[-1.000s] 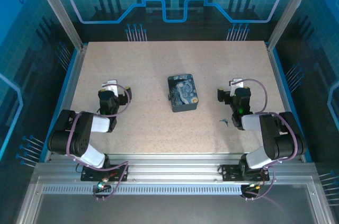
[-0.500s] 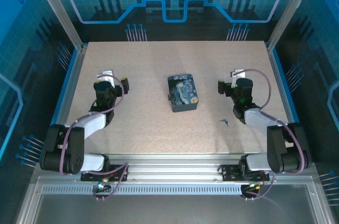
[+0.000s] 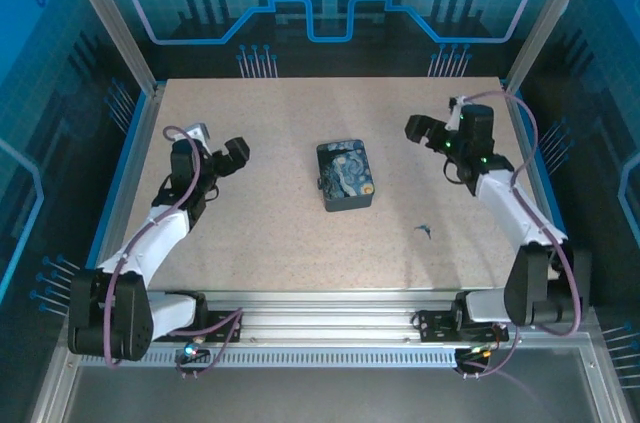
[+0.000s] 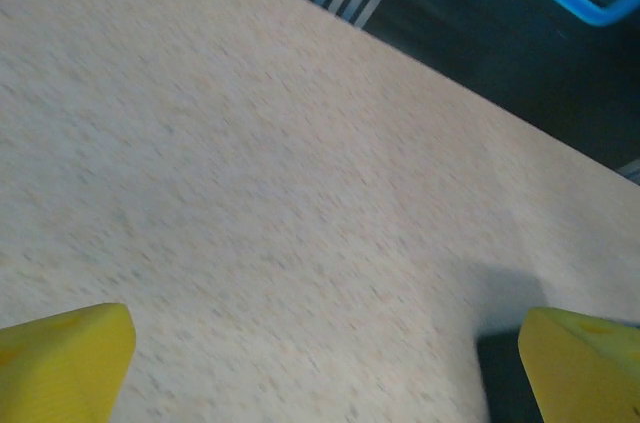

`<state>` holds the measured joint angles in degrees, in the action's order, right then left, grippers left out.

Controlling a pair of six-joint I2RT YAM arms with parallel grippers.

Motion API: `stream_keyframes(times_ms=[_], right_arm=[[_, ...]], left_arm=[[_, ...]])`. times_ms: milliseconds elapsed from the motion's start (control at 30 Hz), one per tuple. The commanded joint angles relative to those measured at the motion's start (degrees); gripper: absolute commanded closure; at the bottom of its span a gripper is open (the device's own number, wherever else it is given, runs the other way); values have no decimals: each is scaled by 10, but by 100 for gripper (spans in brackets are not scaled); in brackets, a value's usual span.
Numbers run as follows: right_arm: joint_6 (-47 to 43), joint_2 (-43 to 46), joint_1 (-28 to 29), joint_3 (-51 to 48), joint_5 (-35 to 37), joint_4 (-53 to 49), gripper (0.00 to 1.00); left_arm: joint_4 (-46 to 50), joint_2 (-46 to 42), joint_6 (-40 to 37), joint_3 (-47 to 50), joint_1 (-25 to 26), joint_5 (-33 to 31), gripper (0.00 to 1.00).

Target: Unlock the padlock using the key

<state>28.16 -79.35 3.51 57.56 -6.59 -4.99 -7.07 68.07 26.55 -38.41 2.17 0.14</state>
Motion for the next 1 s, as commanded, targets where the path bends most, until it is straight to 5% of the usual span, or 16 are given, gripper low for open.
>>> stream_keyframes(times_ms=[0, 533, 967], right_arm=[[21, -66, 35, 60, -66, -98, 0], [54, -351, 156, 295, -88, -165, 6], [-33, -377, 232, 352, -130, -215, 9]], left_arm=[[92, -27, 42, -13, 12, 101, 1], [216, -122, 71, 31, 50, 182, 1], [179, -52, 84, 5, 51, 183, 1]])
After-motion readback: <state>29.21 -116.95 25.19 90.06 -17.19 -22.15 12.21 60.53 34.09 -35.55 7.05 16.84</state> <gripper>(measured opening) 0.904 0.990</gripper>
